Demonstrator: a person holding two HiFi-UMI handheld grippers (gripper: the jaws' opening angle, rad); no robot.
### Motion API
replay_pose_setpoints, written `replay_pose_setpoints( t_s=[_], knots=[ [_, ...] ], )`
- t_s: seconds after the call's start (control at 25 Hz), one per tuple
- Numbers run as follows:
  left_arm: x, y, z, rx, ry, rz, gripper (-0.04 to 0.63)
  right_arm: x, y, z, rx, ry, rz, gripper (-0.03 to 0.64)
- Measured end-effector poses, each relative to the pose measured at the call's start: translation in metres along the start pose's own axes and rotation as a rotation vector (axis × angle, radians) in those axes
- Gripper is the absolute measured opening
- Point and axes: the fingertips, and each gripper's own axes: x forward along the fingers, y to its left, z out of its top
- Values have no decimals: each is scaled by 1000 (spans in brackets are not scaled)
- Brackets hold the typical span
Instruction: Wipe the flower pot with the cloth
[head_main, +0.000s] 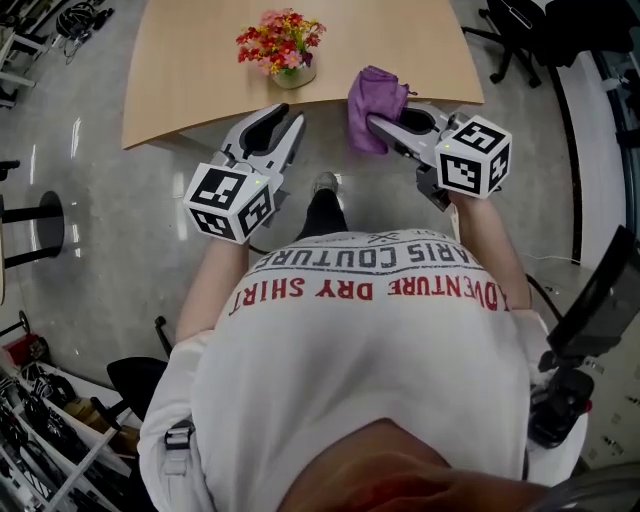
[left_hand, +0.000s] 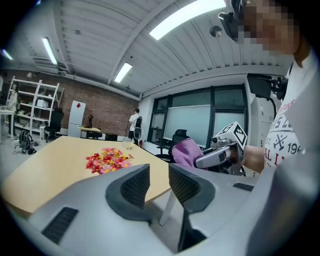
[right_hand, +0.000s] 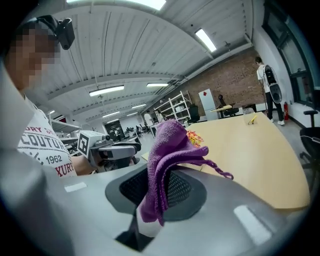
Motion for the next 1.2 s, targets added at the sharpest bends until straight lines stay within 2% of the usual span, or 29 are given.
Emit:
replay_pose_setpoints(
  t_s=[0.12,0.24,0.36,0.48,0.6,0.72,0.88,1.2],
  knots=[
    [27,42,-8,-6,15,41,165,23,-35,6,28,17,-3,60],
    [50,79,-33,3,91,58,230,45,-62,7,56,40,-8,60],
    [75,120,-66,36,187,102,343,66,-82,4,87,59,-3,60],
    [105,160,-85,56,218,171,414,83,-109,-6,119,79,-12,60],
    [142,190,-100,117,238,199,425,99,-142,-12,161,86,-20,60],
    [167,207,-117,160,246,192,425,112,-162,-17,184,95,-10,60],
    [173,206,-118,138,218,165,425,112,-166,-17,196,102,-16,60],
    [178,209,-115,139,175,178,423,119,-174,-22,219,101,-12,60]
  ],
)
